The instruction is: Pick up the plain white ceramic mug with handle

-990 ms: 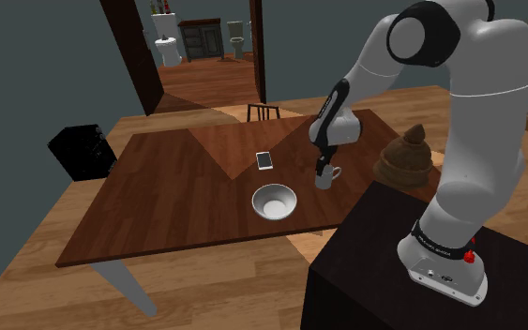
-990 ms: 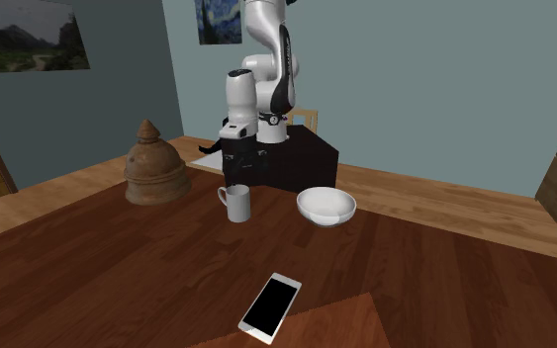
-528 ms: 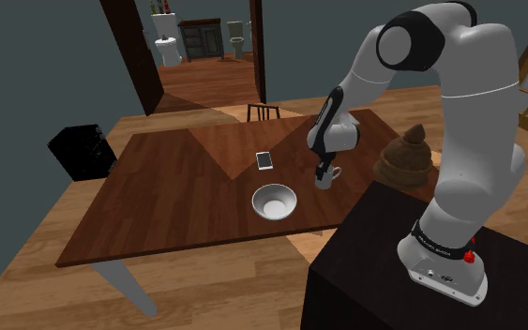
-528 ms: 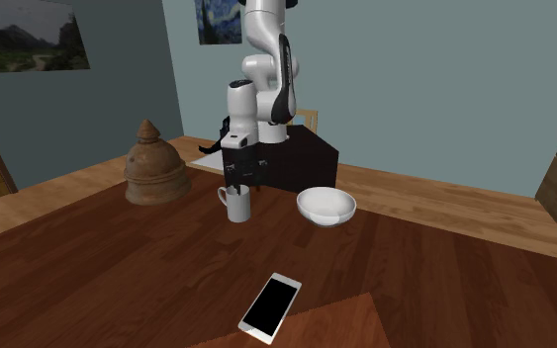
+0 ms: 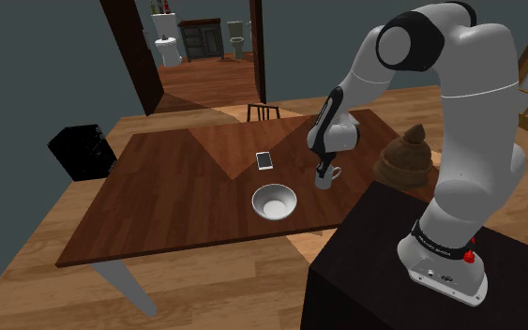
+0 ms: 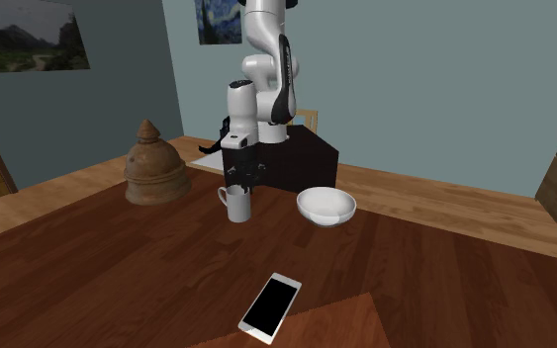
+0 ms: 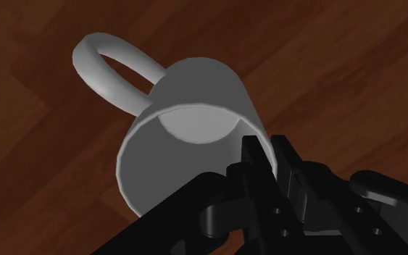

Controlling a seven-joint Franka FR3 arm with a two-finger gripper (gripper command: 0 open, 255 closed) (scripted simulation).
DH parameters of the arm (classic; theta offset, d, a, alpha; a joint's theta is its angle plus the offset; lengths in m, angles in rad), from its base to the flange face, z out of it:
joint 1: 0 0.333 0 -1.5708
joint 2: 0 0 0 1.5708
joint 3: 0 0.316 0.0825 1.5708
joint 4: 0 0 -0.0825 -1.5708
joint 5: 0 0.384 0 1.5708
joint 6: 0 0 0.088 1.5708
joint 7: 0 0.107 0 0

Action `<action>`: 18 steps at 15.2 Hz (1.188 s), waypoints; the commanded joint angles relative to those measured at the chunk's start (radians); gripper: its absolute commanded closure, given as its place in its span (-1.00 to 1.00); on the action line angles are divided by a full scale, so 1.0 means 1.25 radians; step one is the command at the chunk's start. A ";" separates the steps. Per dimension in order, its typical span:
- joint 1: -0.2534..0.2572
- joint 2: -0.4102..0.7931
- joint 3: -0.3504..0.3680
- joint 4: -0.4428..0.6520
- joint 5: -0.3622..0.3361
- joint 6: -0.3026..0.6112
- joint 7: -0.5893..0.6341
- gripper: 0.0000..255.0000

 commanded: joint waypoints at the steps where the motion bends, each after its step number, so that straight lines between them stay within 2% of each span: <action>1: -0.001 0.000 -0.001 0.000 -0.001 -0.002 -0.001 1.00; 12: 0.069 -0.133 -0.089 -0.034 -0.088 -0.102 0.070 1.00; 16: 0.087 -0.180 -0.116 -0.041 -0.128 -0.140 0.101 1.00; 18: 0.087 -0.182 -0.116 -0.042 -0.130 -0.142 0.103 1.00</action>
